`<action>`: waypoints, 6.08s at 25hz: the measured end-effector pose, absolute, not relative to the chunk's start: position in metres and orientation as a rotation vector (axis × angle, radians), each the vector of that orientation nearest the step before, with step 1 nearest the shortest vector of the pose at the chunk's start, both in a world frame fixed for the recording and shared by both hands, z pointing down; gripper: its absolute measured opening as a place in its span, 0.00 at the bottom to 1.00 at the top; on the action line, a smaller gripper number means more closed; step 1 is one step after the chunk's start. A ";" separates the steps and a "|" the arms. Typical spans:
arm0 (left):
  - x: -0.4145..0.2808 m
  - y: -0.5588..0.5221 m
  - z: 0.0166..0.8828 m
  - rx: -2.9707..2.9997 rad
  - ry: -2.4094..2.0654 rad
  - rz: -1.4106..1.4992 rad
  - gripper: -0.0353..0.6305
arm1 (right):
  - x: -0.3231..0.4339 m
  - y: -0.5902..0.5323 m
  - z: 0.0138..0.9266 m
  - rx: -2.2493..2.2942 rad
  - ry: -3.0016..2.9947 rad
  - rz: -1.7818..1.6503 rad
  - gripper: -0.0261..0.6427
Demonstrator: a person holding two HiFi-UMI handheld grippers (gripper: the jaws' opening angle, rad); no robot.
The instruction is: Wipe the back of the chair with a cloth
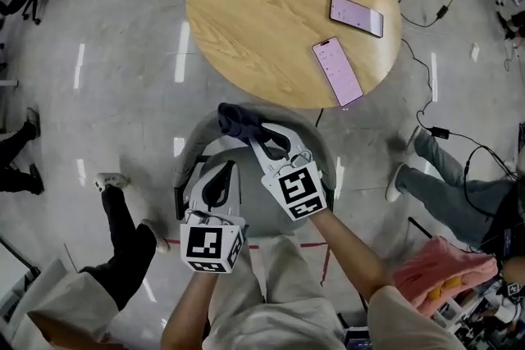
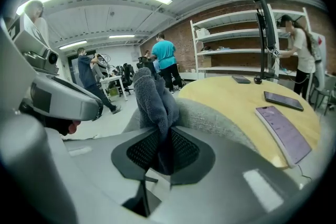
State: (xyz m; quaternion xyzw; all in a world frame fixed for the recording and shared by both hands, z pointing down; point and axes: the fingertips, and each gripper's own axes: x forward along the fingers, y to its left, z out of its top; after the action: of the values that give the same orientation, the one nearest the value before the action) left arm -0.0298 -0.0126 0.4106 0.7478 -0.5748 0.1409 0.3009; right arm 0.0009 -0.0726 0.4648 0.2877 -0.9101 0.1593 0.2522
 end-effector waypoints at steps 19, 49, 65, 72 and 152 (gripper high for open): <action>0.009 -0.023 0.425 2.069 -1.439 0.413 0.05 | 0.066 -0.080 0.465 1.030 -2.395 0.493 0.15; 0.007 0.012 0.422 2.122 -1.363 0.417 0.05 | 0.110 -0.037 0.445 1.337 -2.279 0.577 0.15; -0.041 0.040 0.416 2.095 -1.413 0.374 0.05 | 0.035 -0.002 0.429 1.195 -2.388 0.513 0.15; -0.070 0.054 0.419 2.067 -1.440 0.374 0.05 | -0.013 0.017 0.436 1.069 -2.449 0.503 0.15; -0.042 -0.008 0.448 2.088 -1.382 0.450 0.05 | 0.011 -0.064 0.511 1.111 -2.351 0.579 0.15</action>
State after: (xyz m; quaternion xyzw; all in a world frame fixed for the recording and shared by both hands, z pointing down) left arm -0.0423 -0.0079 0.4485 0.7844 -0.5192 0.1692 0.2943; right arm 0.0115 -0.0644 0.5106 0.4050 -0.8575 0.2113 0.2366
